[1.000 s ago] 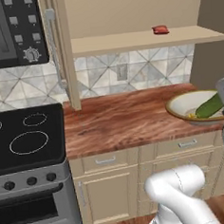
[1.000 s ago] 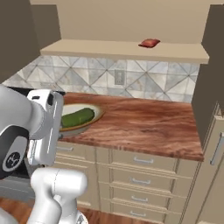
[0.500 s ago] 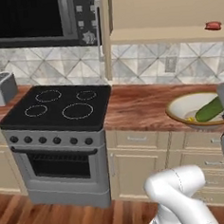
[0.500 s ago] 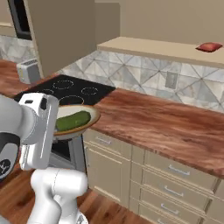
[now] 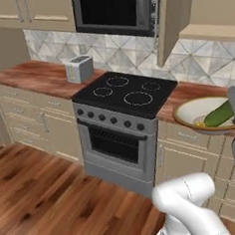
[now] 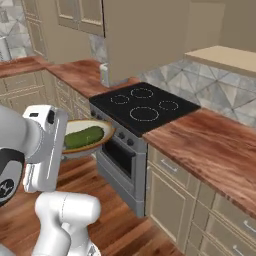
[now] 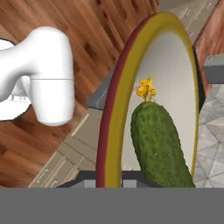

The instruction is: Pick the cucumber from the cabinet and place it in the bowl. Then pick the bowl and place it in the sink. Then turn on the sink facuet.

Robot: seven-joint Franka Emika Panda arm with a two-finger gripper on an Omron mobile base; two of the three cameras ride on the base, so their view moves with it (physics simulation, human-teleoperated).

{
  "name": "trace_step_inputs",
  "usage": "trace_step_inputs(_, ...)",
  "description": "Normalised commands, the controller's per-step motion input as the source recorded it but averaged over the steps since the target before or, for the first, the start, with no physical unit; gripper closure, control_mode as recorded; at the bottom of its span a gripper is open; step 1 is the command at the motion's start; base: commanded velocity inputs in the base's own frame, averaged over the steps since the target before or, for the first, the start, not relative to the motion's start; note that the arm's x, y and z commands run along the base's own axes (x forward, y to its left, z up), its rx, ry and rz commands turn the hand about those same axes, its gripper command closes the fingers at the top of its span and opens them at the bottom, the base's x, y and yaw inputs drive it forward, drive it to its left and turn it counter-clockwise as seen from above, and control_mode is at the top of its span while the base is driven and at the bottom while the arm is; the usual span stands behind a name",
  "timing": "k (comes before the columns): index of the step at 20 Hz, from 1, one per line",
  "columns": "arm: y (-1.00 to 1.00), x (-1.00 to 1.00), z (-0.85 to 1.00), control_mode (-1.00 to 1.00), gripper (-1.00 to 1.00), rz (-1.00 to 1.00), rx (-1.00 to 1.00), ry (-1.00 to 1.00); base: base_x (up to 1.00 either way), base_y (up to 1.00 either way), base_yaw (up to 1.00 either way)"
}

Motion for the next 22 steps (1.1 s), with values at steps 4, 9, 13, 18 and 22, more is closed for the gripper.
trace_step_inputs(4, 0.00, 0.00, 0.00, 1.00, 1.00, 0.00, 0.00, 0.00, -0.60, 0.04, 0.54)
trace_step_inputs(9, 0.00, 0.00, 0.00, 1.00, 1.00, 0.00, 0.00, 0.00, -0.35, 0.23, 0.45)
trace_step_inputs(13, 0.00, 0.00, 0.00, 1.00, 1.00, 0.00, 0.00, 0.00, -0.09, 0.63, 0.34)
trace_step_inputs(18, 0.00, 0.00, 0.00, 1.00, 1.00, 0.00, 0.00, 0.00, 0.32, 0.99, 0.29)
trace_step_inputs(22, 0.00, 0.00, 0.00, 1.00, 1.00, 0.00, 0.00, 0.00, 0.76, 1.00, 0.29)
